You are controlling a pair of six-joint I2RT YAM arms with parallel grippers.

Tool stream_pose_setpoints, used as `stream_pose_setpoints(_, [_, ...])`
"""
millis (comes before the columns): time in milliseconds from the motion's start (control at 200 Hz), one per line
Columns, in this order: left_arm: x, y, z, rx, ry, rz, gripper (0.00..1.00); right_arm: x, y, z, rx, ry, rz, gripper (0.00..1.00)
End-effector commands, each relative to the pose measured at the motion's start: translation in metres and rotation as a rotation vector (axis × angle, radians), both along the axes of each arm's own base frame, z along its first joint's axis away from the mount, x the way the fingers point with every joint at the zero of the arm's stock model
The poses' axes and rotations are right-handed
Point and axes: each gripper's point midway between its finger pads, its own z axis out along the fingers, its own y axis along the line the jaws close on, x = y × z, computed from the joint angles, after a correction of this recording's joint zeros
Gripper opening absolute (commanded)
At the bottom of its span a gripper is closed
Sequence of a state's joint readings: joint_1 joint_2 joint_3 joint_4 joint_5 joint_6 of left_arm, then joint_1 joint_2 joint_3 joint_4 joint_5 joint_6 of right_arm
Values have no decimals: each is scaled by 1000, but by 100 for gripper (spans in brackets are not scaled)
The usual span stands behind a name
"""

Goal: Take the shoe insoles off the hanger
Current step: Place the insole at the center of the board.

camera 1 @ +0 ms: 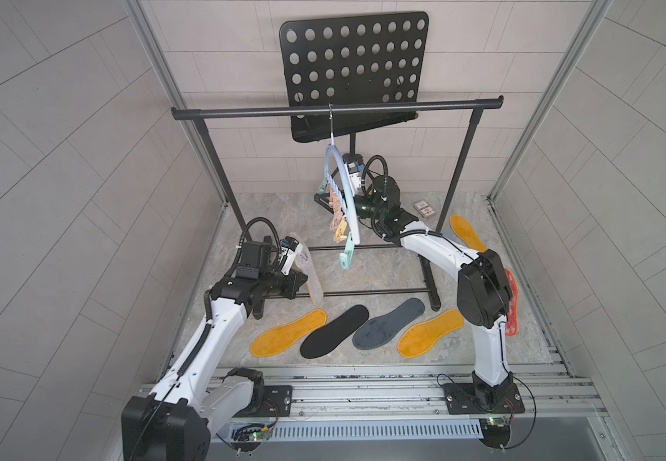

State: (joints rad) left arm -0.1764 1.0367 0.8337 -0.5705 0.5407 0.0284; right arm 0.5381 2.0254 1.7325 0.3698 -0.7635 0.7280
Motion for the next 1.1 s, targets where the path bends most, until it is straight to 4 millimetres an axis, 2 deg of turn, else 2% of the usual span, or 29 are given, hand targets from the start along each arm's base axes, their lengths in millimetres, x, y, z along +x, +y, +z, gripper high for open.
stream_pose_setpoints(0, [-6,30,-7,97,111,216,0,-5,-11,-100,-209,217,-21,57])
stream_pose_setpoints(120, [-22,38,-12,115,193,292,0,-19,-22,-131,-282,286,-26,57])
stream_pose_setpoints(210, [-27,49,-6,172,125,373,0,-30,-33,-151,-336,326,-36,56])
stream_pose_setpoints(310, [-25,68,0,202,77,494,0,-41,-42,-165,-381,344,-47,56])
stream_pose_setpoints(475, [-27,105,0,410,151,642,0,-48,-63,-183,-479,396,-105,57])
stream_pose_setpoints(696, [-14,151,24,677,85,737,0,-62,-88,-215,-621,535,-180,56])
stream_pose_setpoints(806, [-9,167,26,709,90,772,0,-69,-93,-215,-638,529,-172,56])
stream_pose_setpoints(981, [-4,191,10,721,153,809,0,-74,-85,-195,-560,478,-116,57])
stream_pose_setpoints(1096, [4,207,-2,719,194,840,0,-70,-86,-184,-541,471,-125,58])
